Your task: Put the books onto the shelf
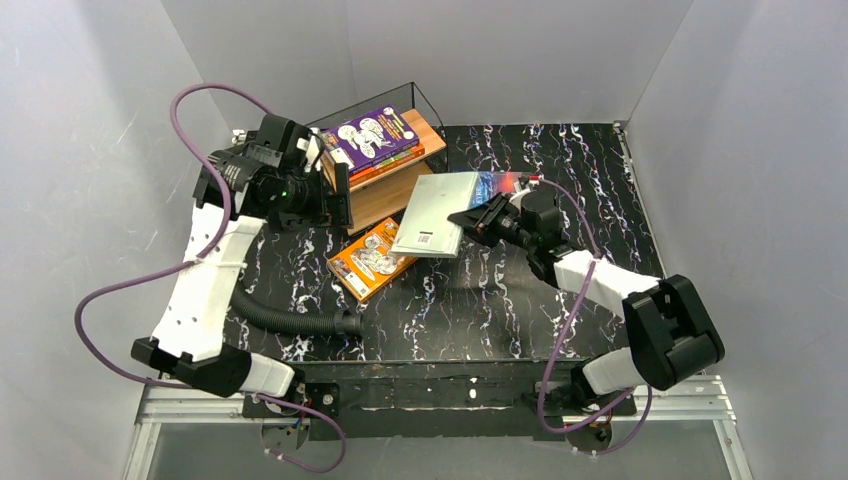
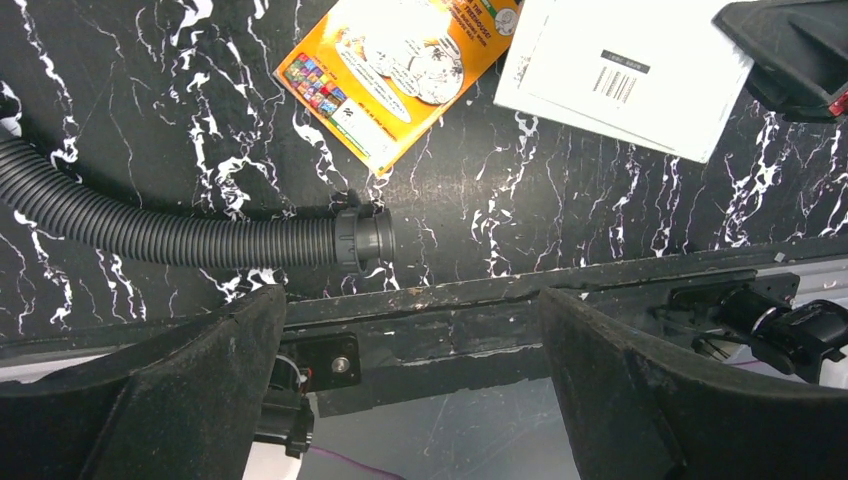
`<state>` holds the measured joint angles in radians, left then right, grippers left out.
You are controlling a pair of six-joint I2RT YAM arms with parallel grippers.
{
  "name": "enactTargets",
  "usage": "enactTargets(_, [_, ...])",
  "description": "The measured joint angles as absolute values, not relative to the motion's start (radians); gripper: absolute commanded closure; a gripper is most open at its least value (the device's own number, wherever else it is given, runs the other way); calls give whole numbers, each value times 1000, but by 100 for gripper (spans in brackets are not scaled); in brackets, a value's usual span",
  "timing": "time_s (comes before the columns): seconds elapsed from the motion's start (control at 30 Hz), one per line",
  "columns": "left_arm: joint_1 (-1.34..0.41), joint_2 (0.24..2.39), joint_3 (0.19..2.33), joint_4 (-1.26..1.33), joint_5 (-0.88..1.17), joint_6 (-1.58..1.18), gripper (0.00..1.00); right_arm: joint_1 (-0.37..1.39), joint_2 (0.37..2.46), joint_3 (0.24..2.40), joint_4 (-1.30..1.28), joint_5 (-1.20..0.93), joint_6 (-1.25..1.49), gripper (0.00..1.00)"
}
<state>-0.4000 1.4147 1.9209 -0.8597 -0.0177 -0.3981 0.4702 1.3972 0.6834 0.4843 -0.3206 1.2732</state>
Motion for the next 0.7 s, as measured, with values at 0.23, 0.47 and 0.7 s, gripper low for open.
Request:
enactTargets(0.23, [-373, 1367, 1919, -895, -35, -420, 2, 512, 1401, 743, 504, -273, 1278, 99])
enactTargets(0.47, [-361, 1346, 1943, -921, -38, -438, 2, 553, 1334, 798, 479, -225, 1244, 99])
enactTargets(0.7, [-355, 1327, 1977, -942, -45, -439, 2, 582, 1372, 978, 484, -183, 1236, 99])
